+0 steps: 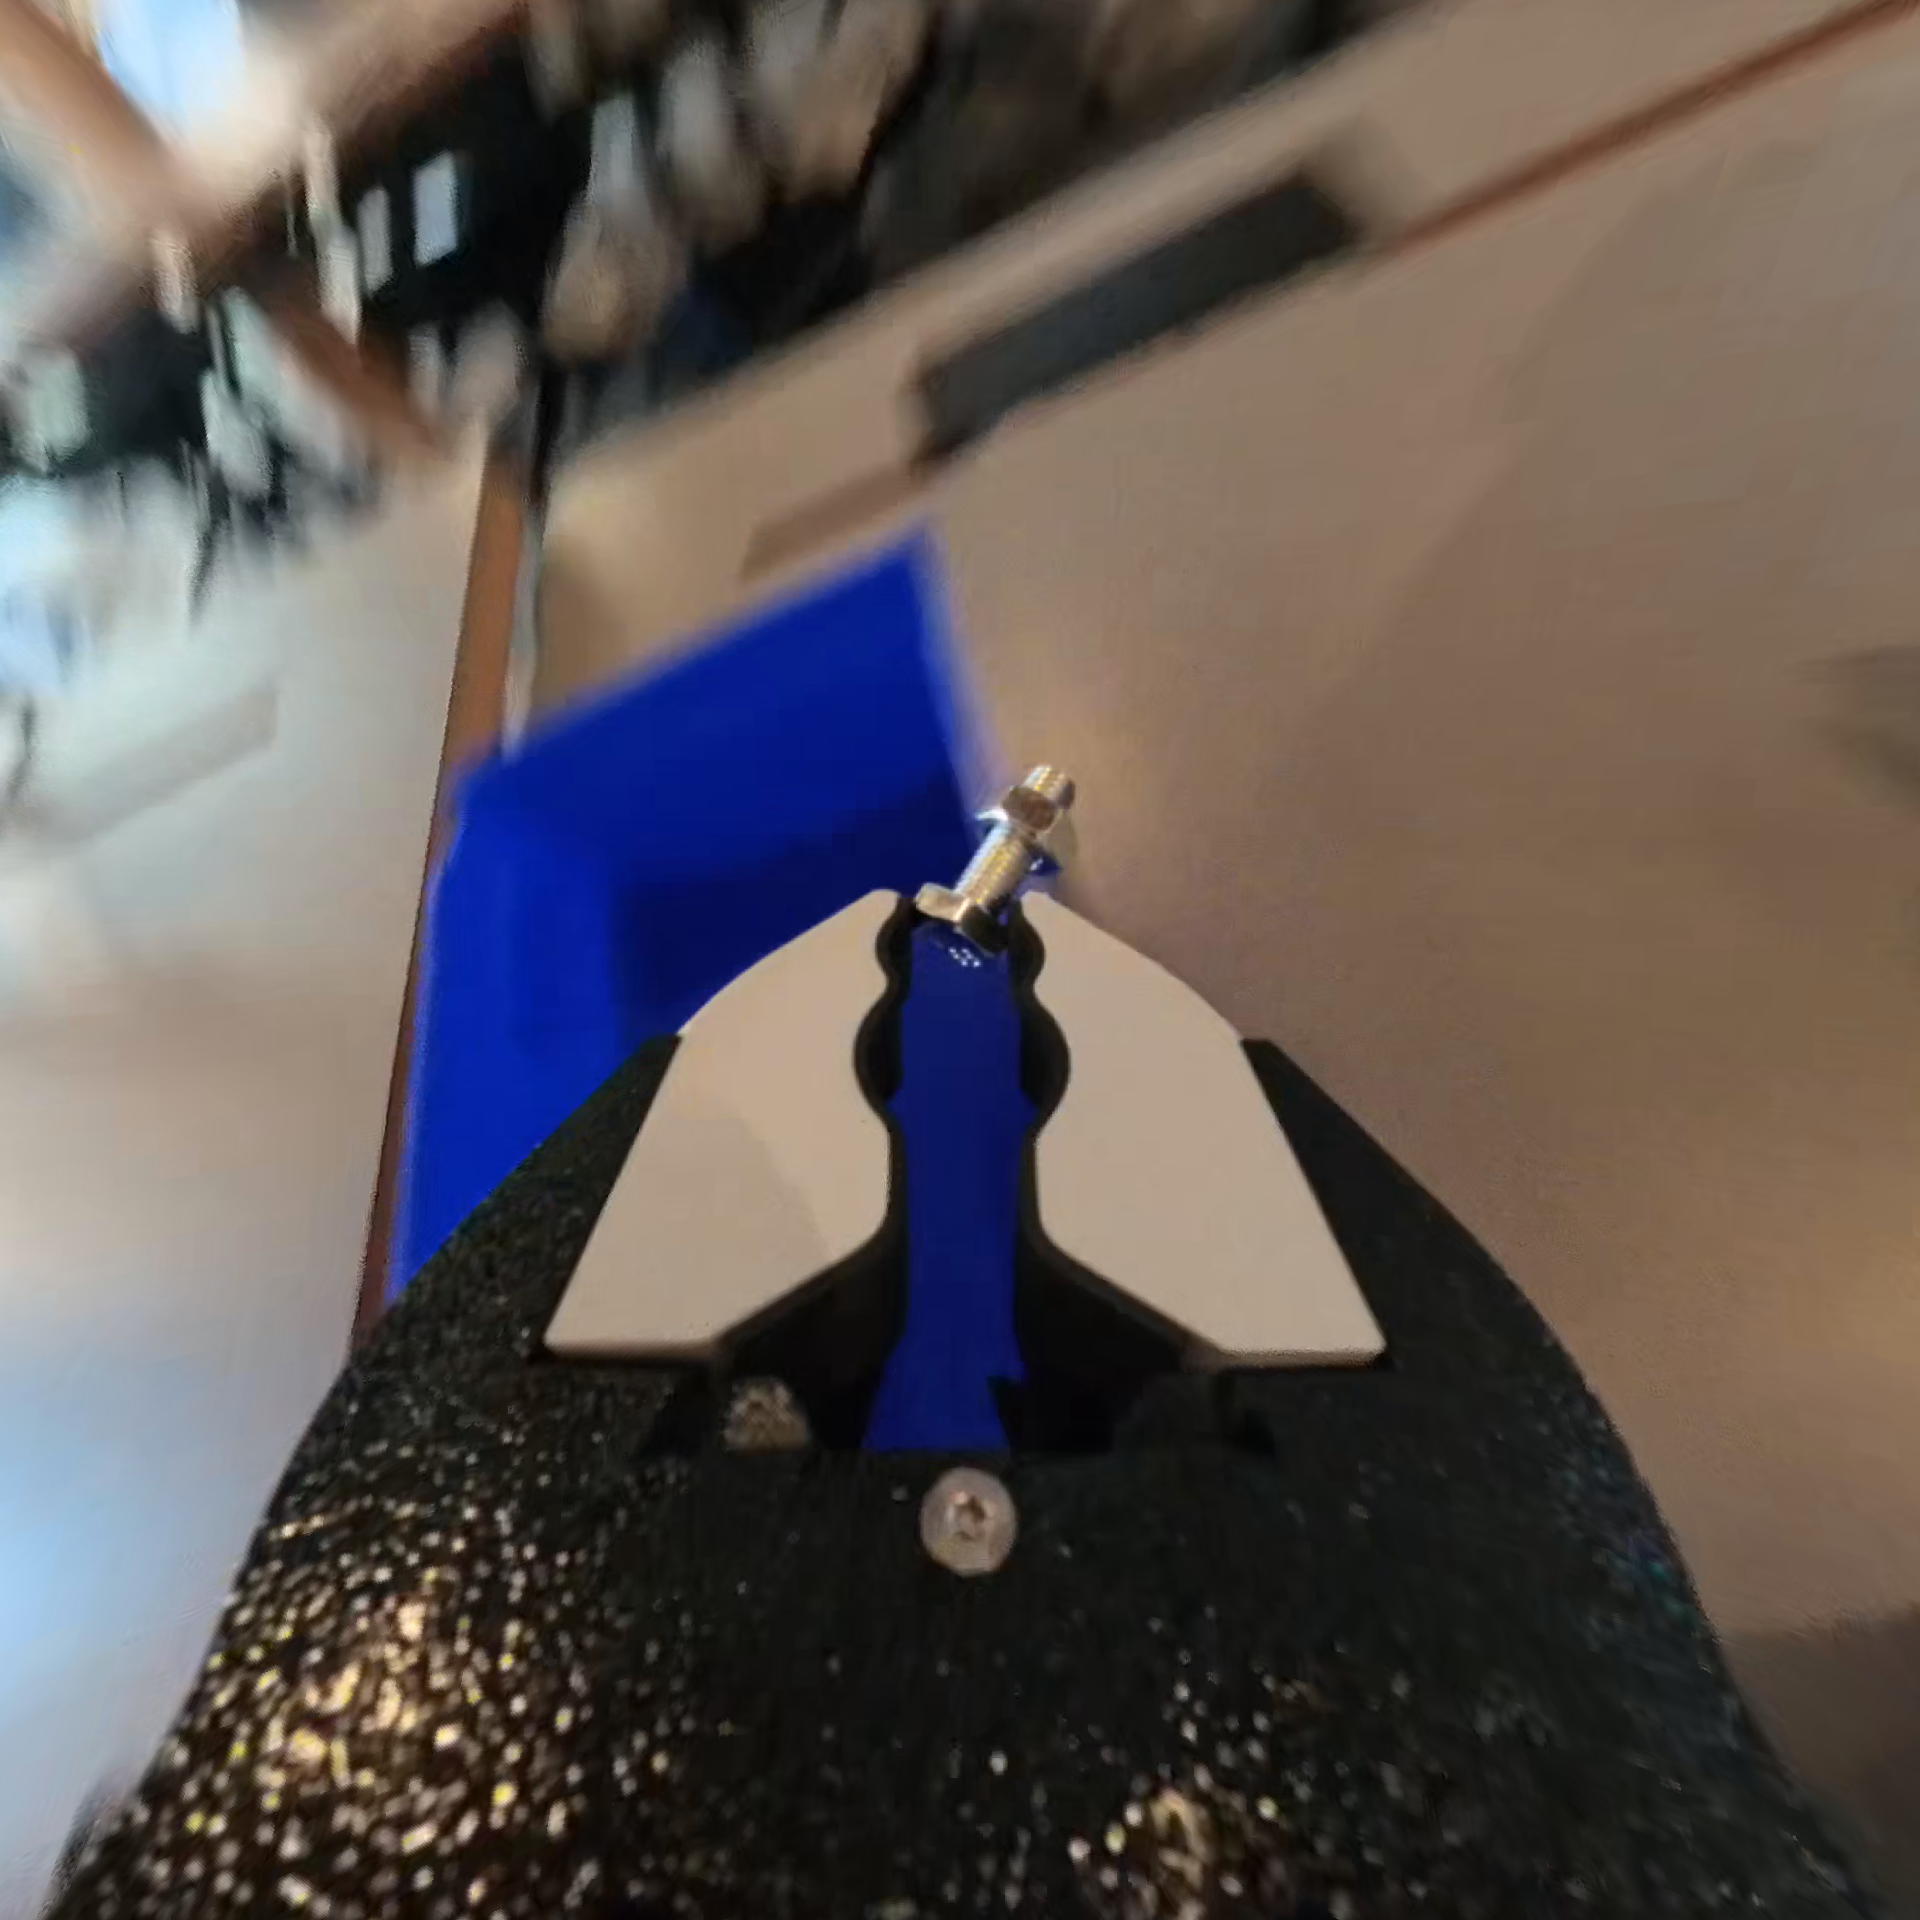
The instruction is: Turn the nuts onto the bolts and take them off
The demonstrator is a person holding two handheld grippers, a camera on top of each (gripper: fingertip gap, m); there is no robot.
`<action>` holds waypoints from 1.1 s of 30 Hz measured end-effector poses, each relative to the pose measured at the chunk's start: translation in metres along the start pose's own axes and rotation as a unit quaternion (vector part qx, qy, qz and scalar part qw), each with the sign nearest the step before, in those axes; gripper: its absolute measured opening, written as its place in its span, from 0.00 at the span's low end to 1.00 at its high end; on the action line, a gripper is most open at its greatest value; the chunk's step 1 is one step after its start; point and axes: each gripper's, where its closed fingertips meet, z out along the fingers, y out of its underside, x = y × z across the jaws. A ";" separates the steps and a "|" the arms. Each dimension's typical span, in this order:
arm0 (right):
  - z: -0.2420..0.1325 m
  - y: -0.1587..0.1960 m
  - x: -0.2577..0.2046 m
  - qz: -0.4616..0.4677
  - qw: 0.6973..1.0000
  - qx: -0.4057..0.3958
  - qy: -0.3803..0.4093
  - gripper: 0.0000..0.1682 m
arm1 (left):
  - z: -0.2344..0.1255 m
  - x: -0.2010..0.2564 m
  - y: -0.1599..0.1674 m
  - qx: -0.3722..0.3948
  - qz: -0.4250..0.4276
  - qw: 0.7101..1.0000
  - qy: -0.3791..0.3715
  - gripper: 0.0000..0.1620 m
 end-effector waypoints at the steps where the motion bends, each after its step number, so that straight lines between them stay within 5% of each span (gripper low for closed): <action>1: 0.000 0.000 0.001 0.001 1.000 0.001 0.004 0.10 | -0.001 0.020 -0.020 0.046 0.017 0.999 0.016 0.11; 6: -0.002 0.002 0.013 0.020 0.999 -0.001 0.029 0.10 | 0.010 0.136 -0.075 0.188 0.053 0.963 0.184 0.10; 12: -0.006 0.006 0.030 0.054 0.997 -0.003 0.060 0.09 | 0.080 0.214 -0.059 0.150 0.065 0.934 0.317 0.10; 20: -0.001 -0.003 -0.011 0.114 0.987 0.001 -0.117 0.22 | 0.075 0.238 -0.047 0.287 0.113 0.875 0.374 0.10; 26: -0.012 -0.014 -0.049 0.241 0.922 -0.007 -0.302 0.23 | 0.060 0.257 -0.035 0.290 0.135 0.843 0.431 0.10; 33: -0.012 -0.013 -0.049 0.279 0.909 -0.028 -0.308 0.16 | 0.058 0.272 -0.023 0.277 0.194 0.839 0.426 0.10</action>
